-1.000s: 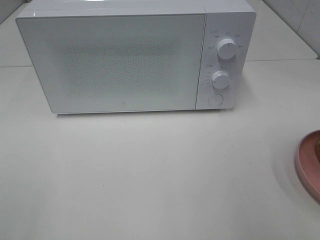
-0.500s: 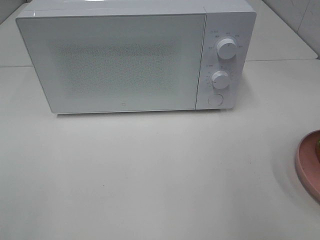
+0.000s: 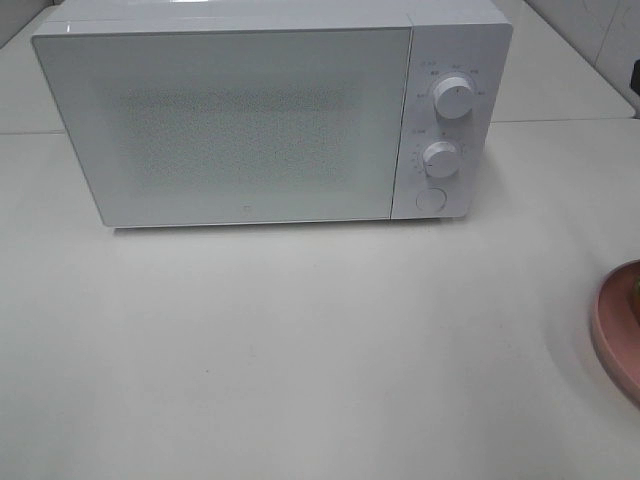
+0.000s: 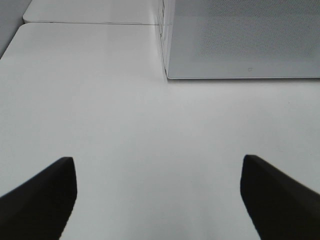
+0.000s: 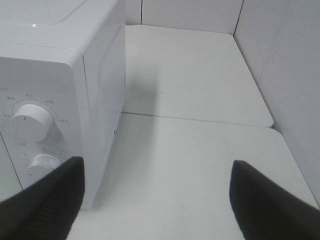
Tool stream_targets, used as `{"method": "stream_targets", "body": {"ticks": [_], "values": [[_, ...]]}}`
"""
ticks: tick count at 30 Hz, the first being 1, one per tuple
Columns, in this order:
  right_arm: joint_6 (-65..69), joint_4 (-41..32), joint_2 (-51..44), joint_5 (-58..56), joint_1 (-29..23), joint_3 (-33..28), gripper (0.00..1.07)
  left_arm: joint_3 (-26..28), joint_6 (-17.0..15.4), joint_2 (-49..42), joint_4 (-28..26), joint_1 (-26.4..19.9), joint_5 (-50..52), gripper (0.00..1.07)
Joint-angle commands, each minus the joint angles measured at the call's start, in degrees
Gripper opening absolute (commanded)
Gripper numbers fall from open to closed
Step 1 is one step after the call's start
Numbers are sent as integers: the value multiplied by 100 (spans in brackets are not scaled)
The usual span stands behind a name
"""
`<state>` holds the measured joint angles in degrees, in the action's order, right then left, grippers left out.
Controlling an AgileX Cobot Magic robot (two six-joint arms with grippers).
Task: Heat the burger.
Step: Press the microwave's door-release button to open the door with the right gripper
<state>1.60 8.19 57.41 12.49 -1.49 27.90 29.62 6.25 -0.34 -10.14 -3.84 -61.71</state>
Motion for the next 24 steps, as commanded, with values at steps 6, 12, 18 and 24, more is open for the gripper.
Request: {"method": "stream_targets", "body": {"ticks": [6, 12, 18, 24], "values": [[-46, 166, 567, 1444, 11, -338, 76, -6, -6, -92, -57, 6, 29, 82], [-57, 155, 854, 1965, -149, -573, 76, -6, -6, -92, -57, 6, 29, 82], [-458, -252, 1261, 2040, -796, -590, 76, -6, -6, -92, -57, 6, 29, 82], [-773, -607, 1558, 2298, -1134, -590, 75, -6, -6, -92, -57, 6, 29, 82]]}}
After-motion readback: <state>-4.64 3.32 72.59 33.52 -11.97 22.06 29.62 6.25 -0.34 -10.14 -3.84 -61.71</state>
